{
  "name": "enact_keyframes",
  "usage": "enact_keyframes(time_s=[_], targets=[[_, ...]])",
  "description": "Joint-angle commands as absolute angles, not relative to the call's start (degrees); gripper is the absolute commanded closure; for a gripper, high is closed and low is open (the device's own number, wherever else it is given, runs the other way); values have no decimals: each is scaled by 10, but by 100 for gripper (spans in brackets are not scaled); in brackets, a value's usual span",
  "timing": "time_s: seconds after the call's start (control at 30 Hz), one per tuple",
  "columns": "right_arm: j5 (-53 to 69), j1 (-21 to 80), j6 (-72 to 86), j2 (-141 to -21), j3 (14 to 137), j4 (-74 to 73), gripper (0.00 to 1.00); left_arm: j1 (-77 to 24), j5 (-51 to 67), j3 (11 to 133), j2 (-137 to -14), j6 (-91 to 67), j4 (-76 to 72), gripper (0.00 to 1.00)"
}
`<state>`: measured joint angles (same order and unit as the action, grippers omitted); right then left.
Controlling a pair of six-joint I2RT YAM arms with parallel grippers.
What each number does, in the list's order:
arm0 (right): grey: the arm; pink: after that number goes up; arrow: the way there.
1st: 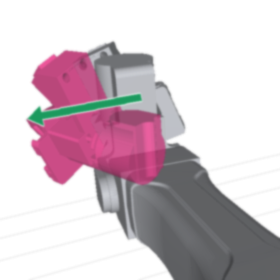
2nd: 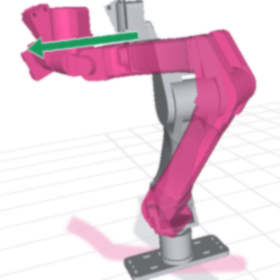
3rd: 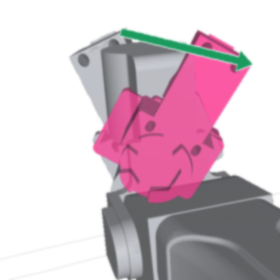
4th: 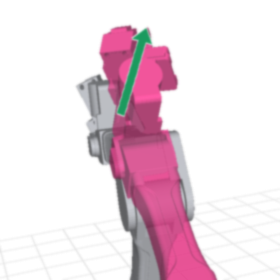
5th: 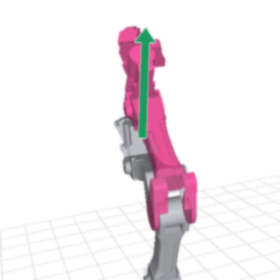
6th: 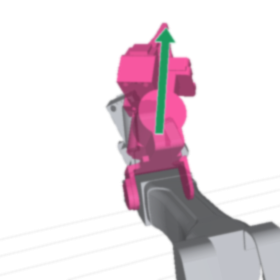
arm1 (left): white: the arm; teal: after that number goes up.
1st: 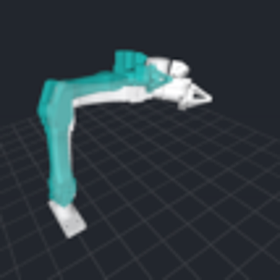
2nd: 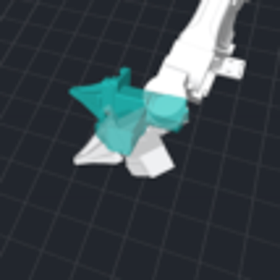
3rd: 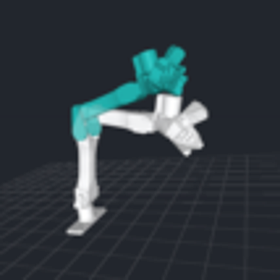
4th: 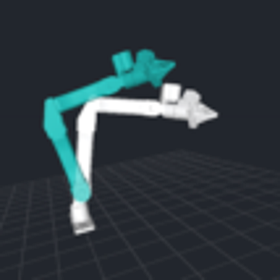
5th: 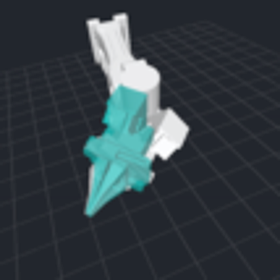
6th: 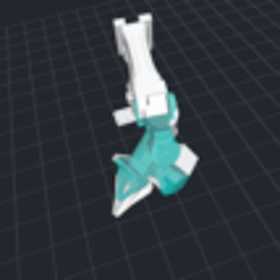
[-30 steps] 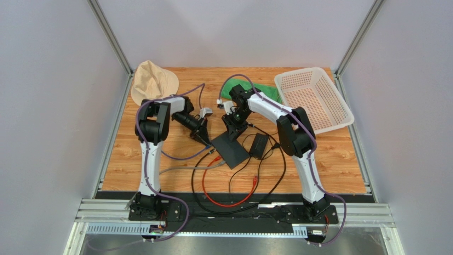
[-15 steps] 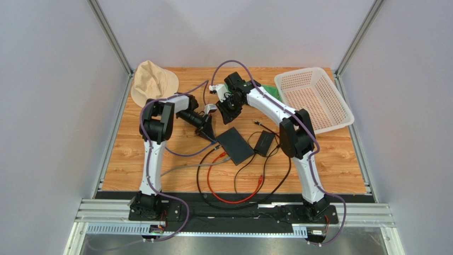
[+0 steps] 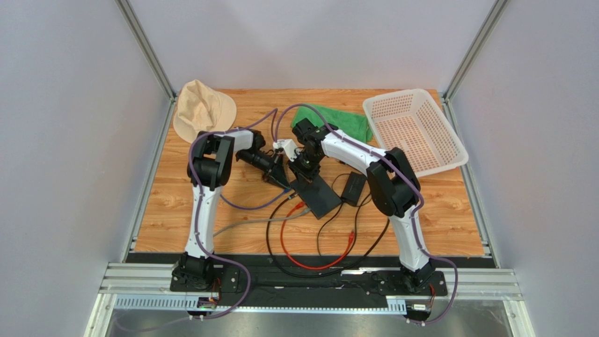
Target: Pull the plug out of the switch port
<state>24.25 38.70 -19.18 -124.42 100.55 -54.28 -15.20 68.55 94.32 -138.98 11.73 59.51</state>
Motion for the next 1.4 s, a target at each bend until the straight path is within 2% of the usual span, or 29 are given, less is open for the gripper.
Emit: enact_keyframes(time_s=[0.0,0.2,0.3,0.77,1.07,1.37], targets=[[158,384,-196,-1282,979,-530,100,-158,648,942,-1407,97,586,100],[175,381,-175,-1307,974,-532,100,-129,605,861,-1369,85,559,100],[181,381,-172,-1313,979,-530,100,-106,620,826,-1354,79,534,100],[170,377,-149,-1347,990,-532,100,-137,613,861,-1351,58,537,100],[139,365,-145,-1356,989,-538,100,-120,602,774,-1324,179,604,100],[141,364,-147,-1347,997,-534,100,-98,558,881,-1270,180,656,100]])
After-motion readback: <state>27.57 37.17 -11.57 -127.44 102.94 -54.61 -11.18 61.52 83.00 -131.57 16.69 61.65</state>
